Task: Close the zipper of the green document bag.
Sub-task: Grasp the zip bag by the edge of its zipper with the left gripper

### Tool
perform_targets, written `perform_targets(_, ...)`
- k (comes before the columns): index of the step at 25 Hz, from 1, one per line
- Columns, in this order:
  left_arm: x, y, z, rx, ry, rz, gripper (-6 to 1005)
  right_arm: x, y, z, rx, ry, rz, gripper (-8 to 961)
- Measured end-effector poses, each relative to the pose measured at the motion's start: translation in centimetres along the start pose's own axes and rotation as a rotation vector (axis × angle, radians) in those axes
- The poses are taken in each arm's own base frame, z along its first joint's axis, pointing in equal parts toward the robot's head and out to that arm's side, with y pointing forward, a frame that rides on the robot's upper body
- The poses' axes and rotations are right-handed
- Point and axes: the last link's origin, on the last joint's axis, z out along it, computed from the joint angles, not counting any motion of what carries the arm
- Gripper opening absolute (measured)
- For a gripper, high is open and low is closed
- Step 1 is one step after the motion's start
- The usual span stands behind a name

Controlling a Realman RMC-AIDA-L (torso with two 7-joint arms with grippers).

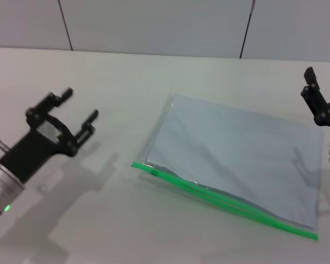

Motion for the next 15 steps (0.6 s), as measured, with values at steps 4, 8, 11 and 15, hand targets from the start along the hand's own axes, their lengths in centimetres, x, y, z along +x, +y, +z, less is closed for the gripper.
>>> perform_targets(4, -0.4, 1.3, -0.5, -0.055, -0.020, 0.137, 627, 0.0, 0.0, 0.0, 0.001, 0.000, 0.000, 790)
perform_targets(8, -0.5, 2.2, -0.7, -0.090, -0.023, 0.211, 627, 0.0, 0.0, 0.1, 0.001, 0.000, 0.000, 790)
perform_targets(11, -0.7, 3.0, -0.3, -0.140, -0.037, 0.231, 627, 0.0, 0.0, 0.1, -0.001, -0.001, 0.000, 790)
perform_targets(15, -1.4, 4.9, 0.4, -0.252, -0.074, 0.311, 627, -0.1, 0.1, 0.3, -0.004, -0.004, 0.001, 790)
